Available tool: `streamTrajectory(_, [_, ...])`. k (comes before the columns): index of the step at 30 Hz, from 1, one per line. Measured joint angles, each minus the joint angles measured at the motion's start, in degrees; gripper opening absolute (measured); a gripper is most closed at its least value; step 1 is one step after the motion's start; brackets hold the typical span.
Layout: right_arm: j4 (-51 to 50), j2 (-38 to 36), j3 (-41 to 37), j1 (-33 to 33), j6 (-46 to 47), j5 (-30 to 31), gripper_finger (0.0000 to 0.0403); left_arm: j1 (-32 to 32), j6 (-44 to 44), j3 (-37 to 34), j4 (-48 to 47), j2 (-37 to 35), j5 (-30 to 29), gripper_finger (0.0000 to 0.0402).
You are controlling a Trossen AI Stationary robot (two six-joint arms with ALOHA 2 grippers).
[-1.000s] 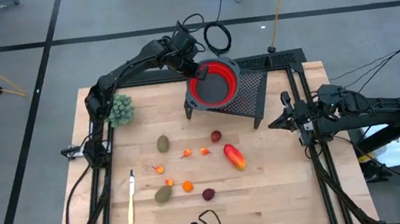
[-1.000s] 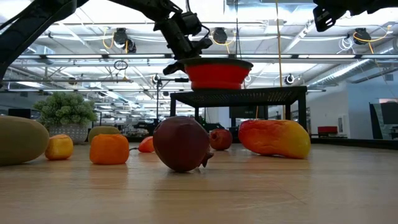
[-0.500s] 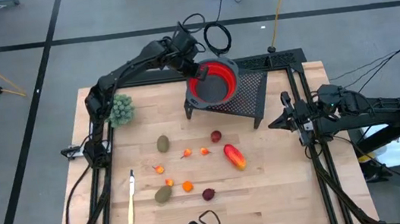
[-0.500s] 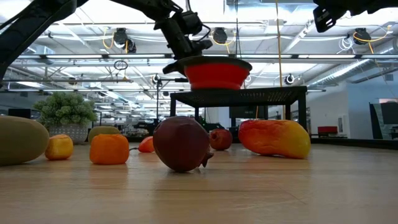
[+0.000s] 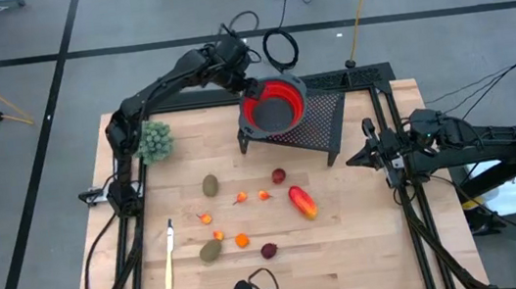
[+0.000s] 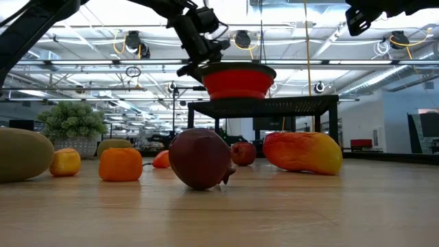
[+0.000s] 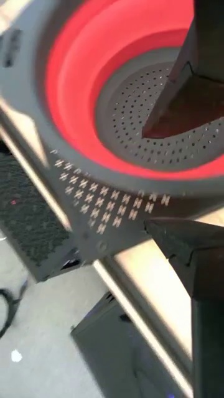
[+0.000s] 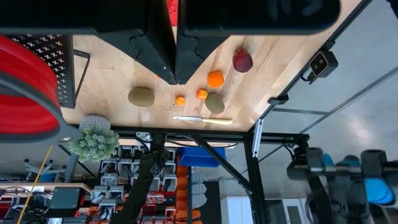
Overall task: Pick & Place Fruit
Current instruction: Put the red strainer bowl on the shelf, then put the mango into the red strainer bowl on the shelf
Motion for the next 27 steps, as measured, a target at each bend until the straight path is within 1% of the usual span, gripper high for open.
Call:
streamTrajectory(3, [0.00,0.00,0.00,0.02,0.00,0.02,0.0000,0.97,0.47,0.01,-0.17,-1.88,-1.68,0.0231])
streamTrajectory(7, [0.00,0.01,0.00,0.02,0.00,0.02,0.0000,1.83,0.45,0.01,-0.79,-5.33,-2.39,0.0230])
streamTrajectory(13, [0.00,0.01,0.00,0.01,0.00,0.02,0.0000,-0.01,-0.38,0.01,-8.85,-11.06,-3.37,0.0212])
streamTrajectory(18, [0.02,0.00,0.00,0.02,-0.04,0.02,0.0000,-3.96,-0.64,0.01,-19.23,-14.93,-3.46,0.0185])
streamTrajectory(21, [0.02,0.02,0.00,0.00,-0.07,0.02,0.0000,-7.35,-1.10,0.01,-23.81,-16.73,-5.82,0.0166])
streamTrajectory(24, [0.00,0.02,0.00,0.02,-0.04,0.02,0.0000,-11.21,-1.91,0.01,-26.01,-17.96,-9.90,0.0145])
streamTrajectory(27, [0.00,0.04,0.00,0.02,2.66,0.02,0.0000,-14.80,-1.97,0.01,-25.96,-19.07,-12.05,0.0120])
